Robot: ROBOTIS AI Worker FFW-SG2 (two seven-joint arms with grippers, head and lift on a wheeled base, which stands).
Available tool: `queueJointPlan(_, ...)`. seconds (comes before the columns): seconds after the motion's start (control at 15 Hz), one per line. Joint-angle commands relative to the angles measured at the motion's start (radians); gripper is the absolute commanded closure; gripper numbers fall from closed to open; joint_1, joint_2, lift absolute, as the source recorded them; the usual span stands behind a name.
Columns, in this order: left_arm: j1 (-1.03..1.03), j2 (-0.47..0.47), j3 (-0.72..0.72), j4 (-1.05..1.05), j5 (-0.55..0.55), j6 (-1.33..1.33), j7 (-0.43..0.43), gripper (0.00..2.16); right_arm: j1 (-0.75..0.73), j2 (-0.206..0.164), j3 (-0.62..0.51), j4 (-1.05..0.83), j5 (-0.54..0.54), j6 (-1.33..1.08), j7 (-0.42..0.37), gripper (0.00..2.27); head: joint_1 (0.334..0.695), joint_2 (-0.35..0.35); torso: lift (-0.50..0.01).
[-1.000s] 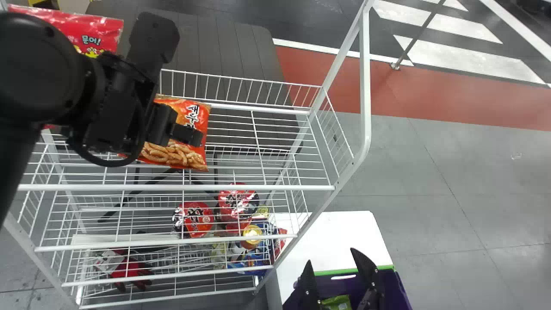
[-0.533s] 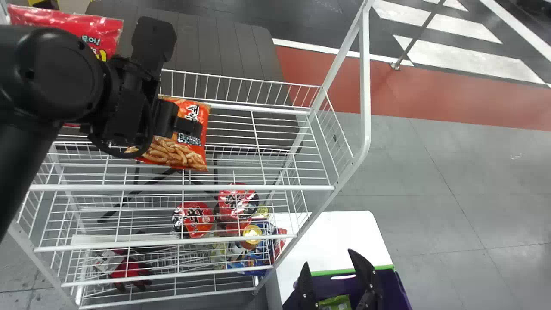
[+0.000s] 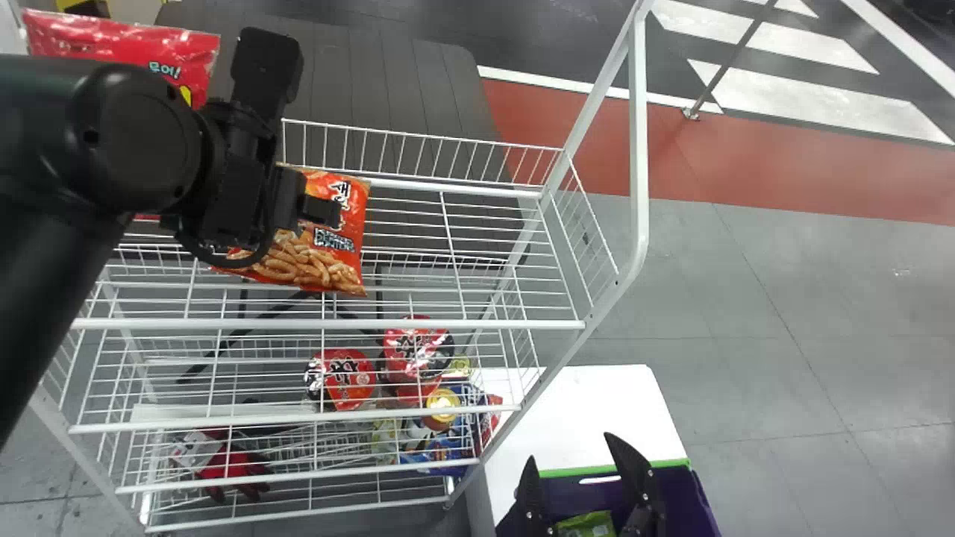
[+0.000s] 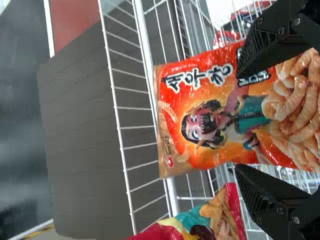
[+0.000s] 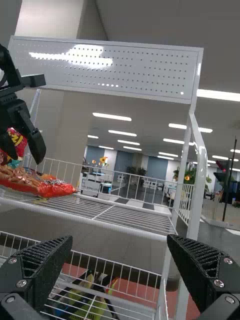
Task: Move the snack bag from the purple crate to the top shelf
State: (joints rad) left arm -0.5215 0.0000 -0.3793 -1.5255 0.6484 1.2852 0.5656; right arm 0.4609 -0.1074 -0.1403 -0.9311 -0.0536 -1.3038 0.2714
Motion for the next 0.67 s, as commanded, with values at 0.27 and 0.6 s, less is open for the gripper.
queueJointPlan(0.27, -0.022, -0.003, -0.02, 0.016, -0.023, 0.015, 0.02, 0.22, -0.004, 0.0, 0.002, 0.005, 0.004, -0.001, 0.0, 0.12, 0.695, -0.299, 0.001)
queueJointPlan(0.6, -0.023, -0.003, -0.015, 0.027, 0.002, 0.107, 0.036, 0.22, -0.021, 0.0, 0.011, 0.021, 0.02, -0.001, 0.0, 0.12, 0.695, -0.296, 0.001)
